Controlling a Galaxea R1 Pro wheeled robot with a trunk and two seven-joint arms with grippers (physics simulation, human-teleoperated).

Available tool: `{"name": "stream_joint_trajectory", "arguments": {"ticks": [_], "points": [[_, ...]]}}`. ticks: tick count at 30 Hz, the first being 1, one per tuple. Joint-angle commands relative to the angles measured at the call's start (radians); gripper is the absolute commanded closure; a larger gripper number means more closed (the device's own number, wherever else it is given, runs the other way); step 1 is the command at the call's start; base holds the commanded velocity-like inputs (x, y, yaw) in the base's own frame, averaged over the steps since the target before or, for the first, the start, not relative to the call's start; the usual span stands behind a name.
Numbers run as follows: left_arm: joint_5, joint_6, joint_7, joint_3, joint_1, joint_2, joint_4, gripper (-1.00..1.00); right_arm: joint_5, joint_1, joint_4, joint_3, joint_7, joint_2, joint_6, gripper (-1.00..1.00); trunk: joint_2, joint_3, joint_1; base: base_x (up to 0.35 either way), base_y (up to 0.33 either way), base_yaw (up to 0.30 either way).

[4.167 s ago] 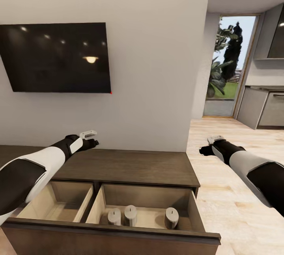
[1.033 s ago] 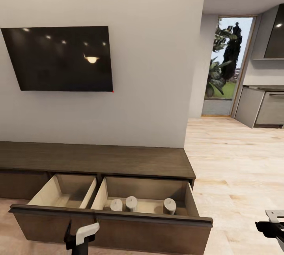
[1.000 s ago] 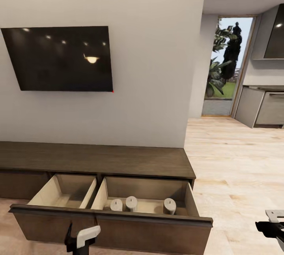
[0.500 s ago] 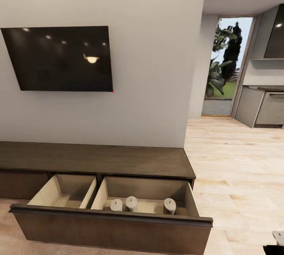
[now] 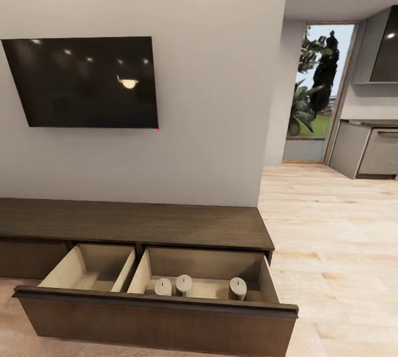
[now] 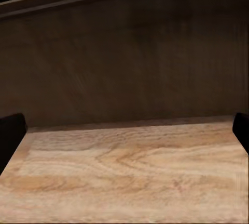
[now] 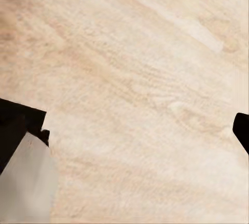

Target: Place each of the two pumpkins and all three candles from the living room inside a cabinet in the living room (use any cabinet), then make sure every cabinet is closed, and position the cauldron so it is next to a table in the living room.

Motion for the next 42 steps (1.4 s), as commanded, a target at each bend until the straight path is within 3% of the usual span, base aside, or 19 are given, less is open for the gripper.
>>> {"name": "stream_joint_trajectory", "arguments": {"ticks": [1,2,5,9,11,13,14,15,16,17,18,20,21,22,25,29,32,35,42], "points": [[-0.008,-0.001,0.004,0.003,0.001,-0.002,0.001,-1.0,0.005,0.002,0.003,0.009,-0.012,0.015,-0.015,-1.0,0.0,-0.001,0.0,0.0,0.0,0.0],[-0.007,0.0,-0.002,0.004,0.004,-0.004,0.001,-1.0,0.024,0.007,0.003,0.009,-0.035,0.038,-0.029,-1.0,0.0,-0.001,0.0,0.0,0.0,0.0],[0.011,0.001,-0.009,0.006,0.007,-0.004,0.001,-1.0,0.044,0.011,0.001,0.006,-0.094,0.074,-0.048,-1.0,0.0,-0.001,0.0,0.0,0.0,0.0],[0.12,0.003,-0.03,0.008,0.009,0.002,0.0,-1.0,0.053,0.013,-0.01,-0.003,-0.253,0.105,-0.066,-1.0,0.0,-0.001,0.0,0.0,0.0,0.0],[0.167,0.006,-0.094,0.009,0.009,0.006,0.0,-1.0,0.052,0.013,-0.023,-0.006,-0.298,0.12,-0.069,-1.0,0.0,-0.001,0.0,0.0,0.0,0.0],[0.233,0.02,-0.229,0.023,0.009,0.018,-0.001,-1.0,0.045,0.013,-0.04,-0.015,-0.328,0.145,-0.071,-1.0,0.0,-0.001,0.0,0.0,0.0,0.0],[0.254,0.028,-0.264,0.03,0.009,0.021,-0.001,-1.0,0.04,0.013,-0.043,-0.02,-0.33,0.149,-0.071,-1.0,0.0,-0.001,0.0,0.0,0.0,0.0],[0.298,0.053,-0.331,0.048,0.009,0.026,-0.001,-1.0,0.021,0.013,-0.047,-0.036,-0.327,0.155,-0.072,-1.0,0.0,-0.001,0.0,0.0,0.0,0.0],[0.342,0.09,-0.395,0.067,0.009,0.029,-0.001,-1.0,-0.004,0.013,-0.05,-0.057,-0.308,0.157,-0.072,-1.0,0.0,-0.001,0.0,0.0,0.0,0.0],[0.363,0.111,-0.426,0.075,0.009,0.03,-0.002,-1.0,-0.02,0.013,-0.051,-0.069,-0.29,0.157,-0.069,-1.0,0.0,-0.001,0.0,0.0,0.0,0.0],[0.402,0.158,-0.487,0.087,0.009,0.032,-0.002,-1.0,-0.055,0.013,-0.052,-0.095,-0.233,0.156,-0.061,-1.0,0.0,-0.001,0.0,0.0,0.0,0.0],[0.436,0.203,-0.539,0.096,0.009,0.034,-0.003,-1.0,-0.093,0.013,-0.051,-0.118,-0.153,0.153,-0.045,-1.0,0.0,-0.001,0.0,0.0,0.0,0.0],[0.469,0.245,-0.581,0.102,0.009,0.04,-0.003,-1.0,-0.125,0.013,-0.049,-0.134,-0.067,0.145,-0.012,-1.0,0.0,-0.001,0.0,0.0,0.0,0.0],[0.486,0.261,-0.597,0.105,0.009,0.046,-0.003,-1.0,-0.137,0.013,-0.049,-0.139,-0.029,0.138,0.009,-1.0,0.0,-0.001,0.0,0.0,0.0,0.0],[0.63,0.315,-0.649,0.134,0.009,0.117,-0.006,-1.0,-0.17,0.012,-0.052,-0.156,0.097,0.08,0.11,-1.0,0.0,-0.001,0.0,0.0,0.0,0.0],[0.782,0.36,-0.673,0.155,0.009,0.184,-0.007,-1.0,-0.179,0.012,-0.063,-0.161,0.132,0.052,0.14,-1.0,0.0,-0.001,0.0,0.0,0.0,0.0],[0.83,0.398,-0.695,0.159,0.009,0.214,-0.007,-1.0,-0.18,0.011,-0.069,-0.161,0.141,0.049,0.146,-1.0,0.0,-0.001,0.0,0.0,0.0,0.0],[0.811,0.414,-0.699,0.156,-0.008,0.204,-0.006,-1.0,-0.191,-0.007,-0.121,-0.174,0.137,0.064,0.135,-1.0,0.0,-0.001,0.0,0.0,0.0,0.0],[0.823,0.411,-0.704,0.147,-0.048,0.173,-0.006,-1.0,-0.198,-0.047,-0.151,-0.172,0.138,0.076,0.11,-1.0,0.0,-0.001,0.0,0.0,0.0,0.0]]}}
